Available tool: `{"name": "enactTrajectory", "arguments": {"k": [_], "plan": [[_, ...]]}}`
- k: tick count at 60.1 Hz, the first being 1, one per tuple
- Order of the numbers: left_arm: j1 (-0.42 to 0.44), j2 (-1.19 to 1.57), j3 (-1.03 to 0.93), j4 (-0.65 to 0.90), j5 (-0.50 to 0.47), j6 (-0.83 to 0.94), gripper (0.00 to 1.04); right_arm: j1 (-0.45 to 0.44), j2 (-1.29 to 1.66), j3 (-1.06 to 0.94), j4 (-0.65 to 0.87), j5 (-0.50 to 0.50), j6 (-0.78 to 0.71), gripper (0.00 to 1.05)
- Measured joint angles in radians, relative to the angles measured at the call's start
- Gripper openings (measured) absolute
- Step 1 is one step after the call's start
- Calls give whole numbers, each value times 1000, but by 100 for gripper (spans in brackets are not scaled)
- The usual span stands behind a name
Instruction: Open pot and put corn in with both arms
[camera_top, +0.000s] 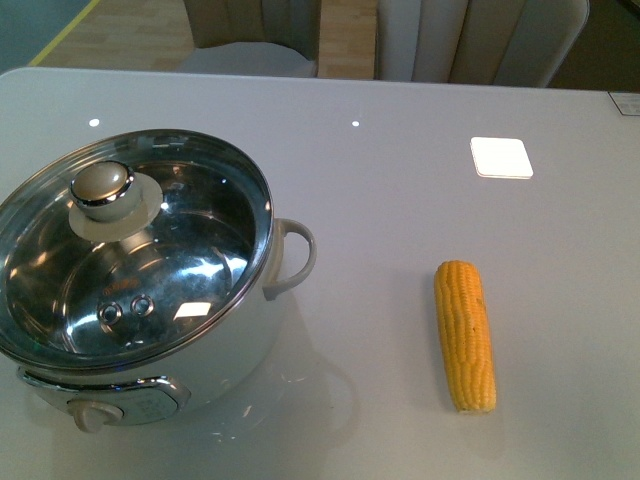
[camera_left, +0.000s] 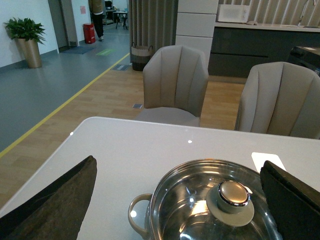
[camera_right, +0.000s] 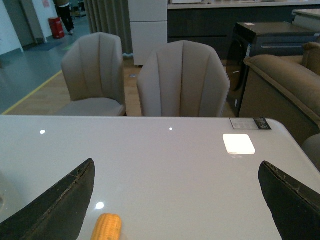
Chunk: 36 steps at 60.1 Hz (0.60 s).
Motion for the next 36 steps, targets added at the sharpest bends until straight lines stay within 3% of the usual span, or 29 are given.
{"name": "enactTrajectory", "arguments": {"k": [36], "plan": [[0, 0, 0, 0, 0, 0, 98, 0, 0, 0, 0, 0, 0, 96]]}}
